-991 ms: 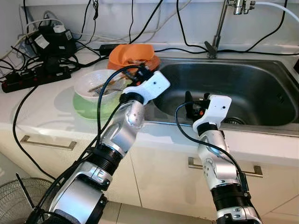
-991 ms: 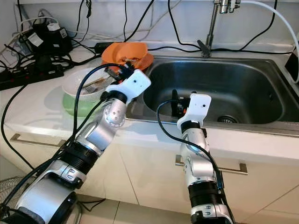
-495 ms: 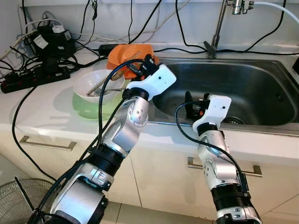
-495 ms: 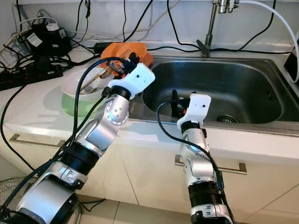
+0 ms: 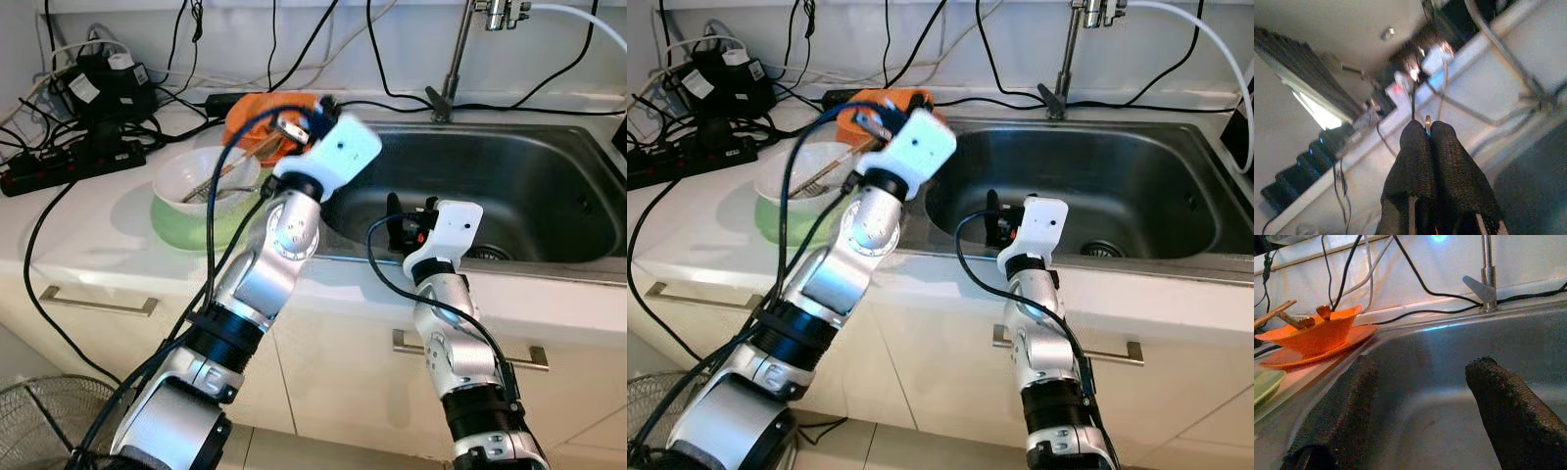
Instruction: Kitchen organization
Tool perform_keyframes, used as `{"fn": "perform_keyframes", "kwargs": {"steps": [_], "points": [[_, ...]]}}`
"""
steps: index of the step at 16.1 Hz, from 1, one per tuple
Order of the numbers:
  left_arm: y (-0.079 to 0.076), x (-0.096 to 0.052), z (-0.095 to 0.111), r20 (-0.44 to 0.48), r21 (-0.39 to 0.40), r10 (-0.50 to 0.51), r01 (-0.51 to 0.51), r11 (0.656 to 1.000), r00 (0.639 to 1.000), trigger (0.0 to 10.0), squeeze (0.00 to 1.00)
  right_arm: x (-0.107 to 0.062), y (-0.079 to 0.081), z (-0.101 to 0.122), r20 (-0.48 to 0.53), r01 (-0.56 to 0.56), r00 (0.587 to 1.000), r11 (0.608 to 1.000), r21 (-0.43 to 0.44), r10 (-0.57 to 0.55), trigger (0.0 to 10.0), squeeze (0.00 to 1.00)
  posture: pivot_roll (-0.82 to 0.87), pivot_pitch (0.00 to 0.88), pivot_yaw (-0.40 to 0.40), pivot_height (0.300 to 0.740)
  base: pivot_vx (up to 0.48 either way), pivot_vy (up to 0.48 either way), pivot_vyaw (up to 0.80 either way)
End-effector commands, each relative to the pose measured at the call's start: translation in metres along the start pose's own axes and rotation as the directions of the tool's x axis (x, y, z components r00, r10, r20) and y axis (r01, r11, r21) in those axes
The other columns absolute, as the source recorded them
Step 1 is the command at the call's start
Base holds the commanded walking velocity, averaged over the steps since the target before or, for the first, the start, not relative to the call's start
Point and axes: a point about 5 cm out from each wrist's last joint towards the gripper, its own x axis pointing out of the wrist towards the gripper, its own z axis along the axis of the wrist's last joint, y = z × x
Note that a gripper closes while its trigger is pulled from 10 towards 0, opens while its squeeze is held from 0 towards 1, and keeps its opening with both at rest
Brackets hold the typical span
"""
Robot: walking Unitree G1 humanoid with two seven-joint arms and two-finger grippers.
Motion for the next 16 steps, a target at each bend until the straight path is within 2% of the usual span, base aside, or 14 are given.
{"fn": "perform_keyframes", "kwargs": {"steps": [1,2,3,5,6,8,9,11,14,15,16], "points": [[0.009,0.001,0.012,0.066,-0.041,0.023,-0.02,0.999,0.998,10.0,0.0,0.004,0.005,0.005,0.025,-0.014,1.0,1.0,0.015,0.013,10.0,0.0,0.06,0.002,0.067,0.74,0.0,0.0,0.0],[0.012,0.001,0.019,0.109,-0.087,0.031,-0.021,0.996,0.994,10.0,0.0,0.004,0.004,0.005,0.024,-0.012,1.0,1.0,0.016,0.012,10.0,0.0,0.06,0.003,0.068,0.74,0.0,0.0,0.0],[0.011,0.0,0.024,0.132,-0.187,0.026,-0.001,0.982,0.991,10.0,0.0,0.004,0.004,0.005,0.023,-0.01,1.0,1.0,0.01,0.01,10.0,0.0,0.06,0.003,0.068,0.74,0.0,0.0,0.0],[0.003,-0.004,0.022,0.132,-0.327,-0.022,0.064,0.943,0.991,10.0,0.0,0.004,0.003,0.004,0.016,-0.003,1.0,1.0,0.006,0.003,10.0,0.03,0.06,0.0,0.071,0.74,0.0,0.0,0.0],[-0.005,-0.007,0.019,0.127,-0.406,-0.07,0.116,0.906,0.989,10.0,0.0,0.004,0.002,0.004,0.021,-0.001,1.0,1.0,-0.005,0.001,10.0,1.0,0.06,0.0,0.072,0.74,0.0,0.0,0.0],[-0.011,-0.011,0.018,0.129,-0.49,-0.099,0.15,0.858,0.987,10.0,0.0,0.004,0.002,0.005,0.026,-0.002,1.0,1.0,-0.013,0.002,10.0,1.0,0.05,0.0,0.074,0.74,0.0,0.0,0.0],[-0.017,-0.017,0.015,0.124,-0.642,-0.121,0.173,0.747,0.985,10.0,0.0,0.004,0.002,0.009,0.052,-0.01,0.999,0.997,-0.077,0.014,10.0,1.0,0.05,0.0,0.079,0.74,0.0,0.0,0.0],[-0.017,-0.021,0.01,0.115,-0.702,-0.127,0.171,0.691,0.985,10.0,0.0,0.004,0.001,0.012,0.075,-0.023,0.997,0.99,-0.141,0.034,10.0,1.0,0.05,0.0,0.081,0.74,0.0,0.0,0.0],[-0.016,-0.02,0.007,0.156,-0.718,-0.155,0.22,0.661,0.976,10.0,0.0,0.004,0.0,0.013,0.083,-0.031,0.996,0.984,-0.173,0.046,10.0,1.0,0.05,0.0,0.086,0.74,0.0,0.0,0.0],[-0.012,-0.02,0.005,0.152,-0.739,-0.147,0.211,0.64,0.977,10.0,0.0,0.005,-0.003,0.015,0.093,-0.031,0.994,0.975,-0.222,0.053,10.0,0.67,0.05,0.0,0.087,0.74,0.0,0.0,0.0],[-0.007,-0.021,0.002,0.146,-0.769,-0.133,0.197,0.607,0.98,10.0,0.0,0.005,-0.006,0.022,0.118,-0.045,0.99,0.959,-0.28,0.081,10.0,0.0,0.04,0.0,0.093,0.74,0.0,0.0,0.0]]}}
